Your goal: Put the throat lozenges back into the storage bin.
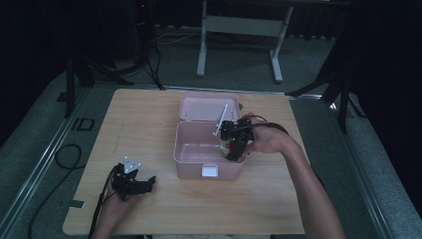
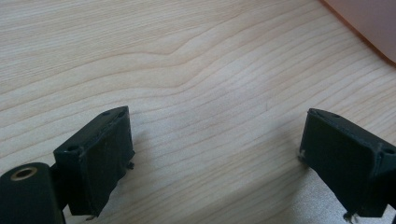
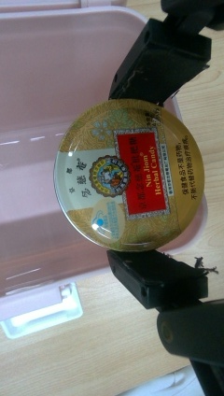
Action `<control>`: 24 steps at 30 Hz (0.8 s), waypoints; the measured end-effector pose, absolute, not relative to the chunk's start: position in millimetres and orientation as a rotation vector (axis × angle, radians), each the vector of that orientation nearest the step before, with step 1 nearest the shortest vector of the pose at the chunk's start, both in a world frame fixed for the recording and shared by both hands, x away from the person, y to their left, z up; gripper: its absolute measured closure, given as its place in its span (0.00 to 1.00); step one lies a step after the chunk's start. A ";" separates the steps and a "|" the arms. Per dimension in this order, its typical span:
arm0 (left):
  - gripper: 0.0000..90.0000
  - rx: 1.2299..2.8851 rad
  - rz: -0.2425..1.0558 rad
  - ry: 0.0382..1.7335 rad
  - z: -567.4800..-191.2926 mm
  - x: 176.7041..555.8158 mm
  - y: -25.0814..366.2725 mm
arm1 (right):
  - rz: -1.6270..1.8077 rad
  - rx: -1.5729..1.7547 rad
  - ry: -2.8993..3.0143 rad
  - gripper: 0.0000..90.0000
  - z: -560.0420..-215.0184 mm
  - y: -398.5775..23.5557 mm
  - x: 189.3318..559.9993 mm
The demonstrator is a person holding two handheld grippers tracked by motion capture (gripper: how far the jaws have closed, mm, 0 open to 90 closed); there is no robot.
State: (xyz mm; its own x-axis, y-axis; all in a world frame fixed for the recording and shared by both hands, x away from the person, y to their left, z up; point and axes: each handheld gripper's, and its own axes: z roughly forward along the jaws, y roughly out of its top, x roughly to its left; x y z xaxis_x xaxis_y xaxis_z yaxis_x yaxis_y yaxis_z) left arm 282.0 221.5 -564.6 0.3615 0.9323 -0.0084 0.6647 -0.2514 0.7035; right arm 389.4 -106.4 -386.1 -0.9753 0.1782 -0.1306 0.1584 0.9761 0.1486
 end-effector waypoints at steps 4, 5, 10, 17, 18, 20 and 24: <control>0.11 2.008 0.558 1.379 -564.6 282.0 221.5 | 0.207 0.258 2.979 0.23 -386.3 -105.5 390.9; 0.11 2.007 0.558 1.380 -564.6 282.0 221.5 | 0.207 0.258 2.979 0.23 -386.3 -105.5 390.9; 0.11 2.007 0.558 1.380 -564.6 282.0 221.5 | 0.205 0.267 2.982 0.23 -387.1 -104.7 392.2; 0.11 2.008 0.557 1.378 -564.6 281.9 221.3 | 0.250 0.287 2.961 0.18 -381.8 -106.0 391.0; 0.11 2.009 0.556 1.376 -564.6 281.9 221.2 | 0.254 0.300 2.945 0.18 -380.5 -106.4 391.0; 0.11 2.009 0.556 1.376 -564.6 281.9 221.2 | 0.258 0.303 2.942 0.18 -379.5 -107.2 391.6; 0.11 2.009 0.556 1.375 -564.6 281.8 221.2 | 0.253 0.305 2.932 0.18 -378.4 -112.2 389.6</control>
State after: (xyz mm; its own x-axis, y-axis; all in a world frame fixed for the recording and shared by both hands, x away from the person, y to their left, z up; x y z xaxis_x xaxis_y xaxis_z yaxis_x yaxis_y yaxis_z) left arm 281.8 221.2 -564.6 0.3651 0.9309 -0.0085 0.6634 -0.2538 0.7039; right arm 389.6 -112.2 -378.4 -0.9622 0.2182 -0.1627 0.1872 0.9644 0.1865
